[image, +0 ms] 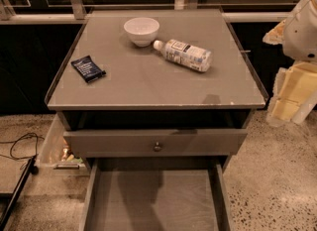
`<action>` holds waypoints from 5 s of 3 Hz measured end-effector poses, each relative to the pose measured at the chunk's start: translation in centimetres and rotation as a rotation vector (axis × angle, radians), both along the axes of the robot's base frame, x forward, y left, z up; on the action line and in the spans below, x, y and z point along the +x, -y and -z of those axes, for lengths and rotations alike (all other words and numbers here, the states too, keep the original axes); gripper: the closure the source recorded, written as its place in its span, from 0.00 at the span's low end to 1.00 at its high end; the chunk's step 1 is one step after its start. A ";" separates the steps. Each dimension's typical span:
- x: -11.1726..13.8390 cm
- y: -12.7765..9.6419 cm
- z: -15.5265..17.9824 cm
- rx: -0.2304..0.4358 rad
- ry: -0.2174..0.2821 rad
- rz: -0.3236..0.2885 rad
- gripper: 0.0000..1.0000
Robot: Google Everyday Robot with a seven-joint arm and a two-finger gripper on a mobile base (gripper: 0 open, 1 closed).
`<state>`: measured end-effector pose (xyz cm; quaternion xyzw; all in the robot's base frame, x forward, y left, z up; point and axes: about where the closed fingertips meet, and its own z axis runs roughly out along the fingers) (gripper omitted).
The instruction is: Pick blue plastic bottle from bottom drawer and place on counter
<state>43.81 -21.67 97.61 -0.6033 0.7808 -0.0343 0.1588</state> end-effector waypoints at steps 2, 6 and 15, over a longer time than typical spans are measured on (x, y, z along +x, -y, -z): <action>2.8 -1.0 -0.1 0.006 0.055 -0.044 0.00; 17.6 -2.7 6.9 0.142 0.058 -0.107 0.00; 27.5 -9.5 11.9 0.416 -0.025 -0.038 0.00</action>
Offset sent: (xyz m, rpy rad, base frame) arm 0.0701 0.0222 -0.0031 0.0152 -0.1136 0.1084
